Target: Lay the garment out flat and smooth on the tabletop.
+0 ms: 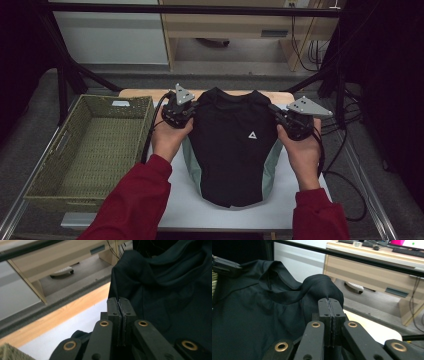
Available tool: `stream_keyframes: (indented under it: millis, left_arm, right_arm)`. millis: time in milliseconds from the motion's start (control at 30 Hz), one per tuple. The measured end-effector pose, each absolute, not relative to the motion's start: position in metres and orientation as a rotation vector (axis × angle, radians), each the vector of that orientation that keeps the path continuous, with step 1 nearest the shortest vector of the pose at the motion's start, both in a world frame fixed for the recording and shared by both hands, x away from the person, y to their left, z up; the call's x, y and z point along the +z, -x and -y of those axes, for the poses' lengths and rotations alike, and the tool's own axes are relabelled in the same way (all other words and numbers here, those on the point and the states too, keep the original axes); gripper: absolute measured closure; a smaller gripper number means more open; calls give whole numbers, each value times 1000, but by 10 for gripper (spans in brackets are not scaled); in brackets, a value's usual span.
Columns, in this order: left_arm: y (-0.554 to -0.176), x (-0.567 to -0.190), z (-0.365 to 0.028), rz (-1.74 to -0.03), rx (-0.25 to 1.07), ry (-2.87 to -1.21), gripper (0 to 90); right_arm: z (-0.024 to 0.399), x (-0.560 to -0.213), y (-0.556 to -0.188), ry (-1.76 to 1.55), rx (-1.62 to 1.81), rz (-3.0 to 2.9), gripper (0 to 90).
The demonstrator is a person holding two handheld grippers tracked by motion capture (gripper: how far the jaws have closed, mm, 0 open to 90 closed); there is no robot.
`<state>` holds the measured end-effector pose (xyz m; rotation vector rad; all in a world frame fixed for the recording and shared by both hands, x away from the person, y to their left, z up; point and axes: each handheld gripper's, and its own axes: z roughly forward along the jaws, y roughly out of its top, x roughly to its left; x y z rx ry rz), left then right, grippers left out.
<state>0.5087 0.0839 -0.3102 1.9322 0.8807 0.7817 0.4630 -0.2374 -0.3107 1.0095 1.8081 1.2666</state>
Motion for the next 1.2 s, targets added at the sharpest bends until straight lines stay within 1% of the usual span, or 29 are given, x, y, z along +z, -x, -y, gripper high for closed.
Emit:
stream_keyframes:
  millis: [233,400,667,933,1200]
  left_arm:
    - [-516,-298,-78,-873,806,-1899,885]
    - [-521,-293,-77,-868,827,-1893,885]
    - [-531,-291,-74,-881,823,-1897,885]
    - [-539,-285,-77,-925,797,-1855,885]
    - [-541,-289,-73,-914,786,-1875,885]
  right_arm:
    - [239,-305,-478,-1041,1283,-1780,899]
    - [241,-299,-482,-1057,1299,-1746,899]
    - [240,-301,-494,-1072,1262,-1743,899]
    - [239,-287,-495,-1059,1272,-1702,899]
    - [240,-293,-501,-1080,1263,-1727,899]
